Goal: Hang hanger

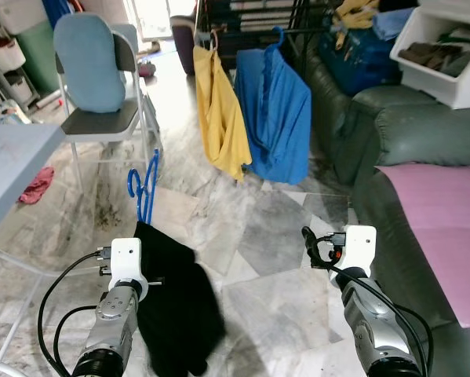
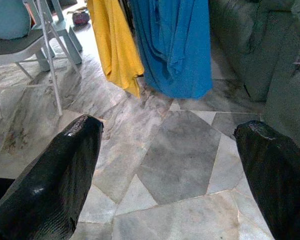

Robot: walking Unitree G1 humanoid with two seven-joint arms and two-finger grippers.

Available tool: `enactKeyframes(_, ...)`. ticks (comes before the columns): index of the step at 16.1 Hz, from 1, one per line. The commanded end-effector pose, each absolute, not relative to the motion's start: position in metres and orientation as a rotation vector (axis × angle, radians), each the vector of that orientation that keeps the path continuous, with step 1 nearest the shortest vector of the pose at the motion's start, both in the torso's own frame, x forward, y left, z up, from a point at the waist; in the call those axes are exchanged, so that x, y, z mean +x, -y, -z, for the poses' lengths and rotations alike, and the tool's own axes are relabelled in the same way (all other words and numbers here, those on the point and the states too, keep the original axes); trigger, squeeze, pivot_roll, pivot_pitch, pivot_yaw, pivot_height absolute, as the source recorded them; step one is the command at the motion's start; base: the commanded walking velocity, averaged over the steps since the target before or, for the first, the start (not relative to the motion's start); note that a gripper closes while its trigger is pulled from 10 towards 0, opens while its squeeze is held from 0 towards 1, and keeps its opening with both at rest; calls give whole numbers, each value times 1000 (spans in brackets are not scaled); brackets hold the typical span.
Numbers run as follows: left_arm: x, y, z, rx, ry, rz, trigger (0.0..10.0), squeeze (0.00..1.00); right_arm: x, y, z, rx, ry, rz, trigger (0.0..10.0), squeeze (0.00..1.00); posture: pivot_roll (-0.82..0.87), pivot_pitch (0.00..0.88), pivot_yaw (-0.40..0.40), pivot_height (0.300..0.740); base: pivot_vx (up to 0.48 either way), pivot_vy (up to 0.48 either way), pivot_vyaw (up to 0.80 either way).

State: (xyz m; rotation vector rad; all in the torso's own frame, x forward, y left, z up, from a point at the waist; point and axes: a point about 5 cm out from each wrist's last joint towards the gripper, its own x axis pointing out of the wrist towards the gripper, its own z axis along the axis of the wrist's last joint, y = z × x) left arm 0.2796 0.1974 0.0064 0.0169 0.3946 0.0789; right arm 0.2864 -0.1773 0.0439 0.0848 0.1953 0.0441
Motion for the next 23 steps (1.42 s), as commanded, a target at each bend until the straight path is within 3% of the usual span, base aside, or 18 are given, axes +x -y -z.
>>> enactKeyframes(1,288,-198,-16,21,-350,-82,10000,0,286,177,-46,91,-188,-43,10000,0,-155,0,57,740,304,0,0)
enactKeyframes(6,288,-199,-15,19,-354,-88,10000,0,286,178,-45,89,-192,-45,10000,0,-155,0,57,740,293,0,0)
enactKeyframes(13,277,-224,-9,72,-391,-197,10000,0,283,179,-43,91,-215,-93,10000,0,-140,0,44,740,0,0,0)
enactKeyframes(18,270,-223,-3,65,-420,-203,10000,0,281,182,-43,100,-223,-122,10000,0,-124,0,33,740,0,0,0)
enactKeyframes(23,242,-241,6,92,-444,-215,10000,0,273,206,-38,83,-252,-35,10000,0,-103,0,27,740,0,0,0)
